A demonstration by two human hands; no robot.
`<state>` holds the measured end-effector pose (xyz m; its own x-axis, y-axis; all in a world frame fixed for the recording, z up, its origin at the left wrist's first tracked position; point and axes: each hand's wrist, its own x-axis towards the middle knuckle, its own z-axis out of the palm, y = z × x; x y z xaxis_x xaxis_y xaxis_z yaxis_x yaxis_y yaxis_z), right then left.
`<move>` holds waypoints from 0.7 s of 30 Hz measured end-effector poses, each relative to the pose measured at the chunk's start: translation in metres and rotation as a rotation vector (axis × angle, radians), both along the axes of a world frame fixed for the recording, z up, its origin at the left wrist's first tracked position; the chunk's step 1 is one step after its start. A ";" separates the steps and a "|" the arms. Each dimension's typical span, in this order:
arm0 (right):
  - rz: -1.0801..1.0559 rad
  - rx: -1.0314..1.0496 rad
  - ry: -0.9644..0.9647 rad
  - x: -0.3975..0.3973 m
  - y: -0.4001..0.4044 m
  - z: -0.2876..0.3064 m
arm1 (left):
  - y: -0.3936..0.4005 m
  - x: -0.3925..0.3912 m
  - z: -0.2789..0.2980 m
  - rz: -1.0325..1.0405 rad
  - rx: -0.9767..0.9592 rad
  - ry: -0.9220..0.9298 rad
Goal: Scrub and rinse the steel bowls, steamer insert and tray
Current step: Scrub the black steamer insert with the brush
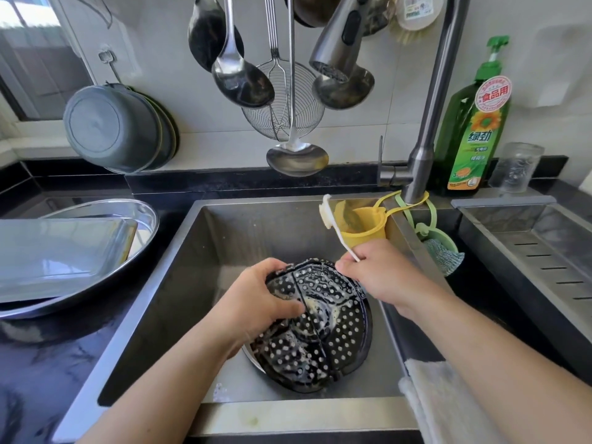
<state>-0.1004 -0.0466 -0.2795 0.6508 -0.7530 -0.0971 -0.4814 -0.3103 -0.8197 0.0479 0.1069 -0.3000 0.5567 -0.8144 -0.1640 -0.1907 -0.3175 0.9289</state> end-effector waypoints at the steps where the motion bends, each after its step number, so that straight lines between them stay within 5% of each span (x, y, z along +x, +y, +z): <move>1: 0.013 -0.027 -0.001 0.001 0.001 -0.001 | 0.000 -0.002 0.000 -0.019 0.014 -0.030; 6: -0.014 -0.226 -0.093 0.004 0.000 0.006 | 0.000 0.008 0.005 0.169 -0.087 -0.148; 12: 0.150 -0.395 -0.040 0.004 0.006 0.002 | 0.004 0.025 0.010 0.458 -0.250 0.101; 21: 0.163 -0.574 0.064 0.006 0.007 -0.003 | 0.002 0.016 0.010 0.412 -0.290 0.135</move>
